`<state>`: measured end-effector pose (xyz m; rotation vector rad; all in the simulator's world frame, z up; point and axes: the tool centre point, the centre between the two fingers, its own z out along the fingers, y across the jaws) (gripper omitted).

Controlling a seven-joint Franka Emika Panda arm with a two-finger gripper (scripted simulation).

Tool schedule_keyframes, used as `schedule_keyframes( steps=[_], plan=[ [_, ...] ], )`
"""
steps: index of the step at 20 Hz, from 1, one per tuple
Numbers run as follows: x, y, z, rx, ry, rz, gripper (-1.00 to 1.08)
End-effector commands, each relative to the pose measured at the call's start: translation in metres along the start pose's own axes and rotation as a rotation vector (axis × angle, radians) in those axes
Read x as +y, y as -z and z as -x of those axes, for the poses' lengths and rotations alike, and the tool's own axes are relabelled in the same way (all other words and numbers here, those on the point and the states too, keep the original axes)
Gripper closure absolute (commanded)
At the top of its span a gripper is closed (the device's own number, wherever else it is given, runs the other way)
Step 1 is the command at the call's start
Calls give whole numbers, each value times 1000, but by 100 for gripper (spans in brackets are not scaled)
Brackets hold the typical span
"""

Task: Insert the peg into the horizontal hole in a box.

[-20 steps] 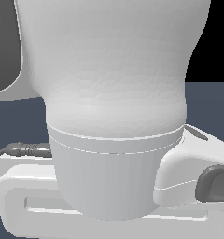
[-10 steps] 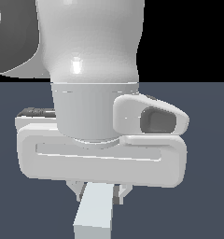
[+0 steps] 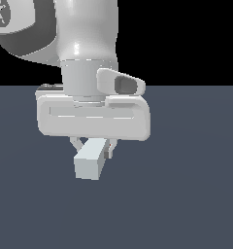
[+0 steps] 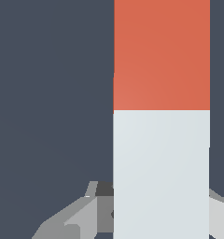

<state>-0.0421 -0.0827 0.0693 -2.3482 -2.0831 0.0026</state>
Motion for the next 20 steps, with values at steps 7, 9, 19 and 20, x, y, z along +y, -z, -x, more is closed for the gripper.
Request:
schedule_keyframes(
  steps=[7,9,19,20],
  plan=[
    [-15,18,-43,0,-24,3,108],
    [-16,19,-47,0,-26,3,108],
    [-15,21,-50,0,-26,4,108],
    [-14,22,-51,0,-26,5,108]
  ],
)
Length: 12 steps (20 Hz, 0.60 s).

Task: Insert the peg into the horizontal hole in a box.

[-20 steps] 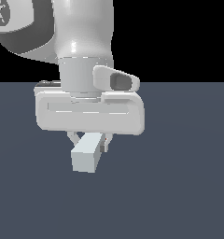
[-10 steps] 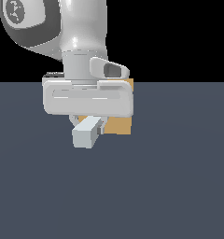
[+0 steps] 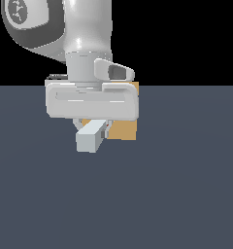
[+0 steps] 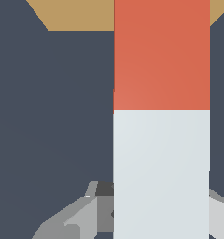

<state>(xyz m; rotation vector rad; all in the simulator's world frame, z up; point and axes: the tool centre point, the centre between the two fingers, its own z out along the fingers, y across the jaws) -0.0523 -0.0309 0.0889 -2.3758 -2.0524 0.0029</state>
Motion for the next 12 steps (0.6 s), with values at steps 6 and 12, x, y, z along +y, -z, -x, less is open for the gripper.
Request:
schedule_keyframes(
  steps=[6,12],
  plan=[
    [1,1,-2,0,0,2,108],
    [0,1,-23,0,0,2,108]
  ],
)
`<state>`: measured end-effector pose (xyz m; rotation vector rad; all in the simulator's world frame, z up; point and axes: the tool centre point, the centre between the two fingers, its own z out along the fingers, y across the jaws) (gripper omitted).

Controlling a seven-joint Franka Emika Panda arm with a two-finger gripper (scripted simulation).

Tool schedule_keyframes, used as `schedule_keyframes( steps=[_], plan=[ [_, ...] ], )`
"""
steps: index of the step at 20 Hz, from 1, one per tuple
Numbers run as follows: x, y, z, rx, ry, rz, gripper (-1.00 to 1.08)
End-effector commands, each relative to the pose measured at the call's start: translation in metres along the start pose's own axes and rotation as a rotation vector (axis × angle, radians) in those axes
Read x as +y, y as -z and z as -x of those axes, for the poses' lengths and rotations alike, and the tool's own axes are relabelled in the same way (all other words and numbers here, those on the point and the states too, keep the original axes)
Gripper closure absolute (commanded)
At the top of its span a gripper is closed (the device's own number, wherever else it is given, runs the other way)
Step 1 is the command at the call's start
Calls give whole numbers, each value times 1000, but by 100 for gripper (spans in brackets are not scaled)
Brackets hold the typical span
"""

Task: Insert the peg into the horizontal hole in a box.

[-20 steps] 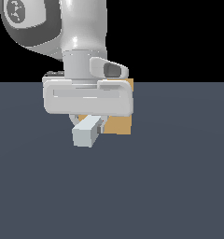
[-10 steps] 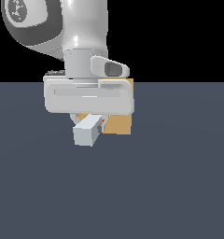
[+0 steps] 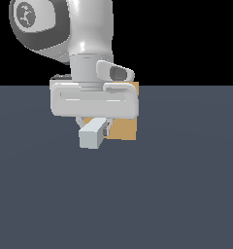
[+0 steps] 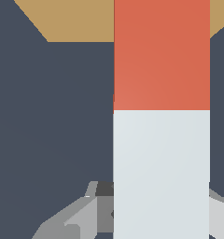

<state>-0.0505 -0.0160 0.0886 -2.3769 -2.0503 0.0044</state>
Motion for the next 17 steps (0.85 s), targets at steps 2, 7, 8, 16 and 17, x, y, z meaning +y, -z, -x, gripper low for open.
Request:
schedule_keyframes(
  steps=[2,7,8,16,17],
  plan=[
    [0,2,-21,1,2,3,108],
    [0,2,-61,1,2,5,108],
    [0,2,-68,1,2,5,108],
    [1,3,-97,1,2,6,108],
    [1,3,-98,1,2,6,108]
  ],
)
